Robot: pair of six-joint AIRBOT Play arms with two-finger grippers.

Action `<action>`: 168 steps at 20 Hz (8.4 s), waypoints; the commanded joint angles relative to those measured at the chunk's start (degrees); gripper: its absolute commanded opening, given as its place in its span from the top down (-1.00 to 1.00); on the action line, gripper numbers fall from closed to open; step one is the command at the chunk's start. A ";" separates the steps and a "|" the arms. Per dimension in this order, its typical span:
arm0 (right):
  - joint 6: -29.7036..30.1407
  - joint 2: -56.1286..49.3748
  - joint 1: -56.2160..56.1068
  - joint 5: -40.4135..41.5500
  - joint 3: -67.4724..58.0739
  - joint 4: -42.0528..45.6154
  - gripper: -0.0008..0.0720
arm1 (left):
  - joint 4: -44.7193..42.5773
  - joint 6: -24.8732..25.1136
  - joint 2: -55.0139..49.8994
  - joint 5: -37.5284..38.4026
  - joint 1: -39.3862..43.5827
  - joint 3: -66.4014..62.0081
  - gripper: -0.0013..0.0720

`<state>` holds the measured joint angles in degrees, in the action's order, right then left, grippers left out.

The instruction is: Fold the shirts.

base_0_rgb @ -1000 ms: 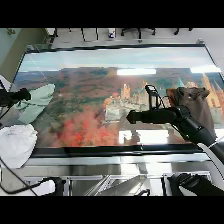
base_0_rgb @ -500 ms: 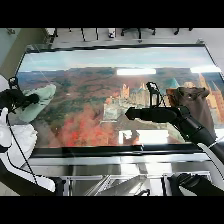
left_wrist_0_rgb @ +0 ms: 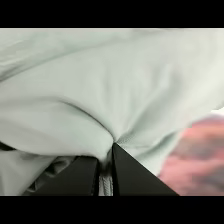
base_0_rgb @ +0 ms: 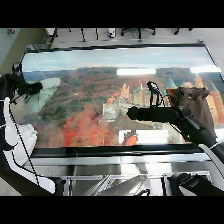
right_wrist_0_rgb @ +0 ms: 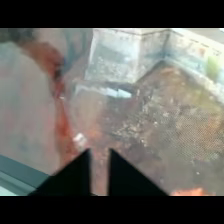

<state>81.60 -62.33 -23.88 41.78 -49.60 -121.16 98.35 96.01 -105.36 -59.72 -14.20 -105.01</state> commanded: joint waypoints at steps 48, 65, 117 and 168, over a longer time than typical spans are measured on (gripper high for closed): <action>23.45 -25.97 12.02 22.58 -16.81 -19.08 0.93 | 30.21 1.05 37.31 2.23 29.18 52.70 0.93; 30.47 11.91 12.09 22.62 -67.78 -2.21 0.93 | 30.40 -17.31 56.17 -16.37 21.07 -13.14 0.93; 25.57 -31.56 11.15 19.54 -16.35 -16.26 -0.48 | 30.82 4.07 38.91 10.23 18.67 78.16 -0.32; 34.91 -11.54 2.78 6.64 -60.89 -15.72 0.93 | 29.88 -0.04 42.93 5.55 20.09 -1.14 0.94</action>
<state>116.62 -66.98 -20.47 47.90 -114.04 -139.17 132.60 93.34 -58.22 -53.54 2.26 -113.03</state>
